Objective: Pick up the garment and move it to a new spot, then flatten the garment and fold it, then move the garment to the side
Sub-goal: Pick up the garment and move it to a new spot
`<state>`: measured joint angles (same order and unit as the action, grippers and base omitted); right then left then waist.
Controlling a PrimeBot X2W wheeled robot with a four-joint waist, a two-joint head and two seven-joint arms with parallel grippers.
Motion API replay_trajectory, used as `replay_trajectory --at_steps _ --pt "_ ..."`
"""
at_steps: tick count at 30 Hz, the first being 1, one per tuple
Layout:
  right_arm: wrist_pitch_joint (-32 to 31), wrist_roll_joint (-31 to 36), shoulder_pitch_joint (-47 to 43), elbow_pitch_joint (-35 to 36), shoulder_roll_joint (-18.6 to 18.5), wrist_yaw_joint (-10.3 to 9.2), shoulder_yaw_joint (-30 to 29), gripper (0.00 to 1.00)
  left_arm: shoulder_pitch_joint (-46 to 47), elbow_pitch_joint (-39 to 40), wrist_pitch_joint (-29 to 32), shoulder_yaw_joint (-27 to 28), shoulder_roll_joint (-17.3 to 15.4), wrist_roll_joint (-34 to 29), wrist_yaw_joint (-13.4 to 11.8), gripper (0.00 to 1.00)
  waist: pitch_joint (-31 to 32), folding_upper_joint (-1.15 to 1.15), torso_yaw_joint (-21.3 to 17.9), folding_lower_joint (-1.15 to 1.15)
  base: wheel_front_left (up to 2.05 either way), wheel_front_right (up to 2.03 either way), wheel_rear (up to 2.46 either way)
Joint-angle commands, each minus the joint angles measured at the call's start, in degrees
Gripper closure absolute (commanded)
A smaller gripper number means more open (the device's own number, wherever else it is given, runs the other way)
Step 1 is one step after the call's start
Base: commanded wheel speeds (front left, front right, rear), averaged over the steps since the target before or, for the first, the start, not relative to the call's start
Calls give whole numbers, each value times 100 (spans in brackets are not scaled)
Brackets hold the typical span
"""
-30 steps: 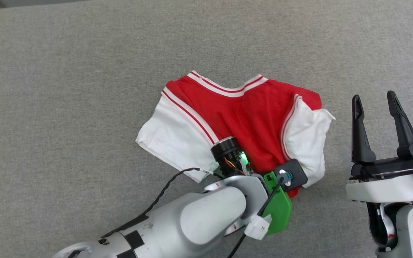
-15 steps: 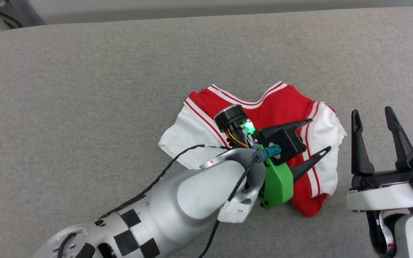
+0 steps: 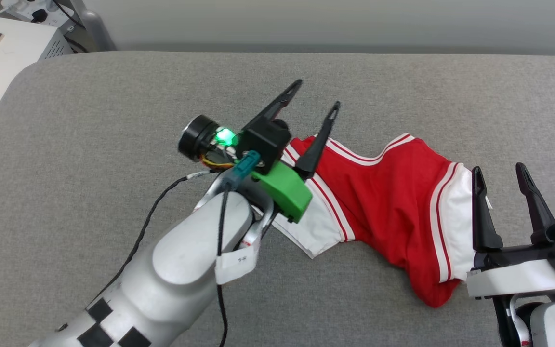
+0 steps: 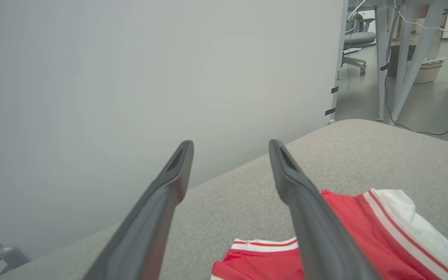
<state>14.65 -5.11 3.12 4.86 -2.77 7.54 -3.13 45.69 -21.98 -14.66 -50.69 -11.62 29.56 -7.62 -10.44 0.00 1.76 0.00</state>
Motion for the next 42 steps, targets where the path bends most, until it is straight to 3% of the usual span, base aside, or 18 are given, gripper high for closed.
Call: replay_trajectory --at_steps 1,8,14,25,33,42 --pt "35 36 -119 -34 -10 -5 -12 0 -290 133 -32 191 -108 -126 -109 0 64 0 62 0 0 0 0" --pt "35 37 -219 -123 -10 -5 -14 0 -1531 817 -33 1490 -468 -630 -472 0 202 0 117 0 0 0 0" --pt "35 43 -305 -194 -10 -5 -16 0 -2612 1164 -33 2478 -446 -951 -487 0 360 0 136 0 0 0 0" --pt "35 -39 -472 -285 -10 -5 -7 0 -3958 1415 -33 3693 138 -1564 -33 0 626 0 91 0 0 0 0" --pt "35 -198 -626 -433 -10 -5 46 0 -4420 1447 -33 4152 532 -1947 328 0 758 0 49 0 0 0 0" --pt "35 -391 -750 -540 -10 -5 82 0 -4630 1591 -33 4428 752 -2163 717 0 828 0 87 0 0 0 0"
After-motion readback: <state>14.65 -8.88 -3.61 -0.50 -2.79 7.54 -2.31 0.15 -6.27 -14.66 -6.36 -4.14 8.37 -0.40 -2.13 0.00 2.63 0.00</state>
